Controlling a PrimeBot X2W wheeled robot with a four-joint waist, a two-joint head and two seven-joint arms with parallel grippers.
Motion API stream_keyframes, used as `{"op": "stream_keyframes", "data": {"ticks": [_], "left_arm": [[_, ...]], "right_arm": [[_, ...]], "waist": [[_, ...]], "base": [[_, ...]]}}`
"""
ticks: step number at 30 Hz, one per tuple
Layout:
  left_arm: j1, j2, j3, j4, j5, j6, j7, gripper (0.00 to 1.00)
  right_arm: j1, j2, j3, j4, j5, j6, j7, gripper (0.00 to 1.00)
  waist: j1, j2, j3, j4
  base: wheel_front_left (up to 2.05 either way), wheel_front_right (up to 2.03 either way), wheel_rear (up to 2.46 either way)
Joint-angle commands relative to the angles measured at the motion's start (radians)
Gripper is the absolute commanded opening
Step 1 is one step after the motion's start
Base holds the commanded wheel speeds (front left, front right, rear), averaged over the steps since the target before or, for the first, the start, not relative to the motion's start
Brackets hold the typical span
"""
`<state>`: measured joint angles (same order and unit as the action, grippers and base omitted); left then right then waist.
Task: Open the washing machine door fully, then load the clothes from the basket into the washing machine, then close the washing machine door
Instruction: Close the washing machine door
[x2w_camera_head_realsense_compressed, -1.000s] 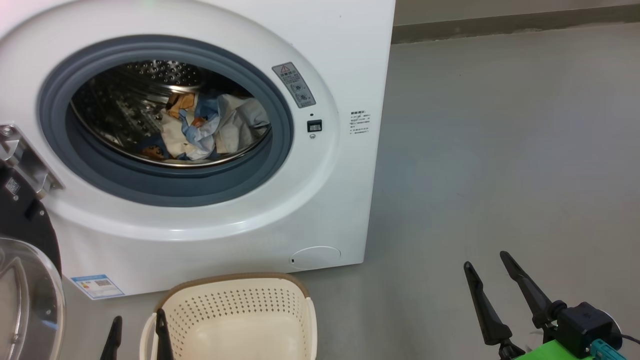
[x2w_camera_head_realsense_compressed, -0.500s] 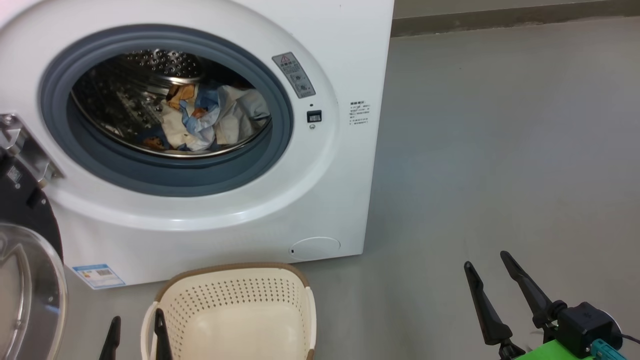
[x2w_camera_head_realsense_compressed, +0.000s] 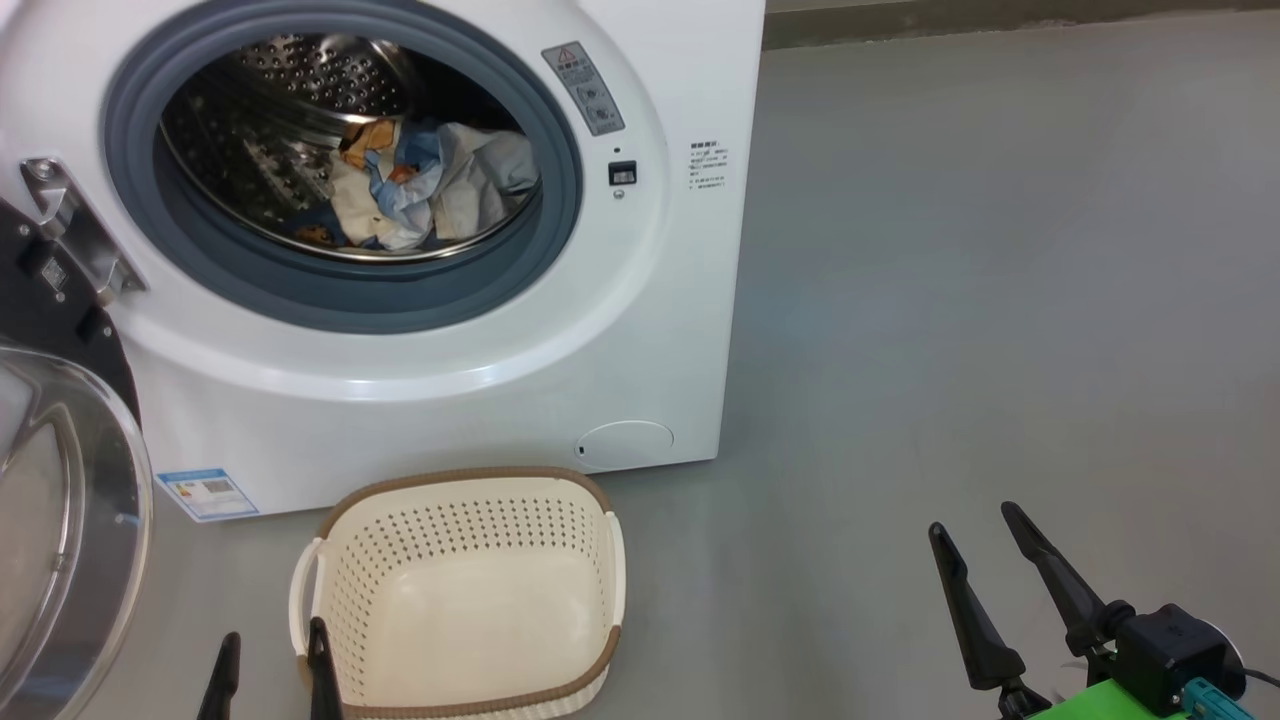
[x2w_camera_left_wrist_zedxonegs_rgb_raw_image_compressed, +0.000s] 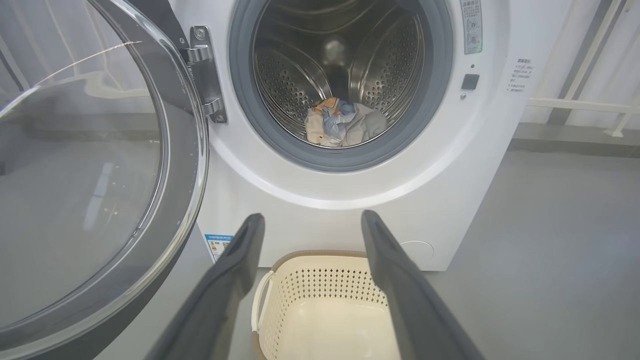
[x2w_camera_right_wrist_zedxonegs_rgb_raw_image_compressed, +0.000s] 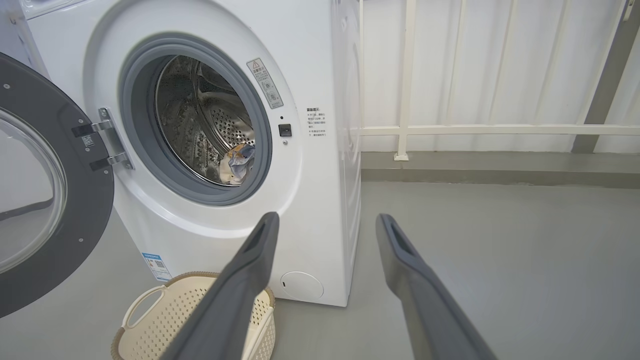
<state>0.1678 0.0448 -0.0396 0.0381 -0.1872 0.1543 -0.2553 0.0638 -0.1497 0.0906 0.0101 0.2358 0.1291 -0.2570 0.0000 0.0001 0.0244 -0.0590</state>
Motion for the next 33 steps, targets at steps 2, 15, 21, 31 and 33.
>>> {"op": "stream_keyframes", "data": {"ticks": [2,15,21,31,33], "left_arm": [[-0.017,0.005,0.035,-0.024,0.010,0.003,-0.006,1.00],[-0.019,0.005,0.038,-0.024,0.010,0.002,-0.006,1.00],[-0.017,0.005,0.033,-0.025,0.014,0.001,-0.006,1.00],[-0.026,0.005,0.038,-0.042,0.026,-0.001,-0.006,1.00],[-0.026,0.005,0.040,-0.047,0.027,0.001,-0.006,1.00]], "right_arm": [[-0.010,-0.005,0.019,-0.026,-0.002,0.002,-0.005,1.00],[-0.010,-0.002,0.015,-0.026,-0.003,0.002,-0.005,1.00],[-0.008,0.000,0.013,-0.028,-0.004,0.002,-0.005,1.00],[-0.017,0.000,0.002,-0.033,-0.010,0.002,-0.005,1.00],[-0.021,-0.002,0.002,-0.034,-0.012,0.002,-0.005,1.00]], "waist": [[0.0000,-0.0001,0.003,-0.001],[0.0000,-0.0001,-0.001,0.002],[0.0000,-0.0001,-0.003,0.009],[0.0000,-0.0001,0.011,0.067],[0.0000,-0.0001,0.013,0.086]], "base": [[-0.49,0.49,0.00],[-0.03,0.03,0.00],[0.00,0.00,0.00],[0.00,0.00,0.00],[0.00,0.00,0.00]]}}
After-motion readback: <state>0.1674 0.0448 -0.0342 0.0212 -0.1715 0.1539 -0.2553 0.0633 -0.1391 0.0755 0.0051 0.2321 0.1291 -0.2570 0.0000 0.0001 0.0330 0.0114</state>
